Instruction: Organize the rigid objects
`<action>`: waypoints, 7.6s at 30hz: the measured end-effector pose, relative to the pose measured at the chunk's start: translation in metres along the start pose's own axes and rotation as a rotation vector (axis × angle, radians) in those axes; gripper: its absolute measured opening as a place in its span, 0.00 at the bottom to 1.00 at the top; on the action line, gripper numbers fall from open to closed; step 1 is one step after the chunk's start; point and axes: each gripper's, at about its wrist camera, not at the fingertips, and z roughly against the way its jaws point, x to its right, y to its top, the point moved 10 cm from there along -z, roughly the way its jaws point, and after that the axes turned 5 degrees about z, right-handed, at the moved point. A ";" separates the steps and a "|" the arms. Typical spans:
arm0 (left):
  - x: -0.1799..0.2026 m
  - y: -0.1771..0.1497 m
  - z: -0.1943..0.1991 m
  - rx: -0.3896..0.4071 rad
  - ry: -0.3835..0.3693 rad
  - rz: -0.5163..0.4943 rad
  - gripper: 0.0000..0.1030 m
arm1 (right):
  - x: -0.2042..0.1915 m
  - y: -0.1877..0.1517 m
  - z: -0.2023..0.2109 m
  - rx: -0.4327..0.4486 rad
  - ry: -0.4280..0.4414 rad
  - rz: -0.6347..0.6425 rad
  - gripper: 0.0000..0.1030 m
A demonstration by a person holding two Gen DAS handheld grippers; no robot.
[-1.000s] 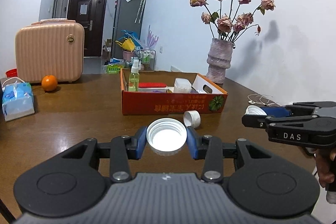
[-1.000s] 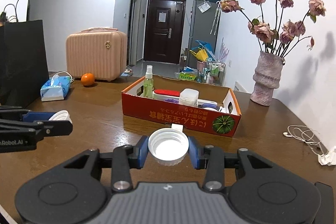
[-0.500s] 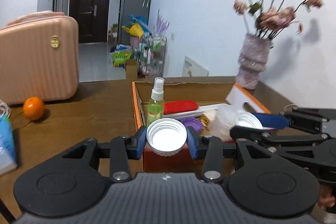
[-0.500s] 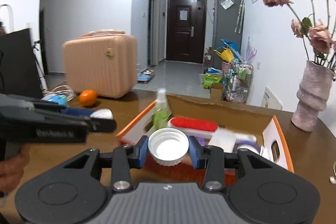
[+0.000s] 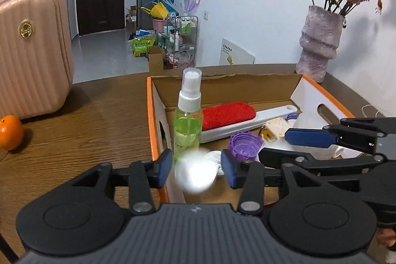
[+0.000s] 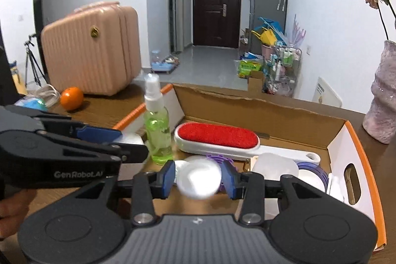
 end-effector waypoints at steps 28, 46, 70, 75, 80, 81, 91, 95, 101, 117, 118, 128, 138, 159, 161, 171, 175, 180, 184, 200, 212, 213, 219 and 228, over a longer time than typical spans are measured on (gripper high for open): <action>0.076 -0.143 0.278 0.264 0.150 0.083 0.77 | -0.021 -0.104 0.282 0.246 -0.092 0.005 0.55; 0.137 -0.157 0.228 0.189 0.118 0.026 0.79 | 0.010 -0.163 0.285 0.204 -0.114 -0.096 0.60; 0.150 -0.096 0.016 0.023 0.108 0.064 0.23 | 0.099 -0.117 0.088 0.012 -0.046 -0.133 0.39; 0.149 -0.097 0.017 0.025 0.116 0.047 0.23 | 0.093 -0.120 0.072 -0.005 0.003 -0.143 0.11; 0.149 -0.095 0.042 0.054 0.132 0.046 0.23 | 0.094 -0.115 0.087 0.037 -0.031 -0.161 0.06; 0.148 -0.096 0.051 0.062 0.129 0.052 0.23 | 0.093 -0.114 0.093 0.051 -0.034 -0.165 0.06; 0.150 -0.129 0.179 0.147 0.103 0.033 0.23 | 0.045 -0.140 0.187 0.116 -0.060 -0.129 0.05; 0.153 -0.132 0.215 0.197 0.095 0.024 0.23 | 0.018 -0.148 0.220 0.135 -0.063 -0.069 0.05; 0.157 -0.140 0.245 0.228 0.083 0.019 0.23 | -0.007 -0.142 0.267 0.214 -0.054 -0.055 0.05; 0.139 0.014 0.154 0.216 -0.019 0.018 0.23 | 0.053 -0.055 0.225 0.274 -0.071 -0.081 0.05; 0.140 0.029 0.134 0.188 -0.024 0.019 0.23 | 0.061 -0.043 0.215 0.274 -0.066 -0.083 0.05; 0.146 0.110 -0.109 -0.143 -0.006 0.024 0.23 | 0.161 0.045 0.042 0.075 -0.085 -0.133 0.05; 0.124 0.111 -0.149 -0.134 0.049 0.000 0.55 | 0.172 0.037 -0.048 -0.063 -0.119 -0.078 0.06; 0.060 0.002 0.234 0.405 0.326 -0.121 1.00 | 0.066 0.012 0.196 0.199 -0.124 -0.036 0.89; 0.062 -0.026 0.265 0.451 0.317 -0.110 1.00 | 0.045 -0.003 0.225 0.252 -0.154 -0.021 0.91; 0.069 -0.148 0.359 0.533 0.307 -0.028 1.00 | -0.053 -0.106 0.315 0.337 -0.129 0.030 1.00; 0.067 -0.193 0.380 0.505 0.322 0.000 1.00 | -0.078 -0.145 0.337 0.297 -0.100 0.062 1.00; 0.085 -0.236 0.391 0.488 0.350 -0.009 1.00 | -0.091 -0.201 0.367 0.302 -0.109 0.023 1.00; 0.100 -0.257 0.394 0.429 0.280 0.002 1.00 | -0.094 -0.222 0.393 0.322 -0.154 -0.011 1.00; 0.106 -0.253 0.403 0.475 0.257 0.001 1.00 | -0.106 -0.231 0.392 0.315 -0.130 -0.034 1.00; 0.105 -0.253 0.399 0.469 0.243 0.014 1.00 | -0.105 -0.231 0.394 0.324 -0.124 -0.052 1.00; 0.104 -0.253 0.400 0.472 0.242 0.015 1.00 | -0.105 -0.231 0.393 0.321 -0.122 -0.052 1.00; 0.104 -0.253 0.403 0.483 0.243 0.017 1.00 | -0.109 -0.233 0.394 0.323 -0.119 -0.040 1.00; 0.107 -0.252 0.405 0.494 0.247 0.011 1.00 | -0.104 -0.233 0.395 0.324 -0.129 -0.054 1.00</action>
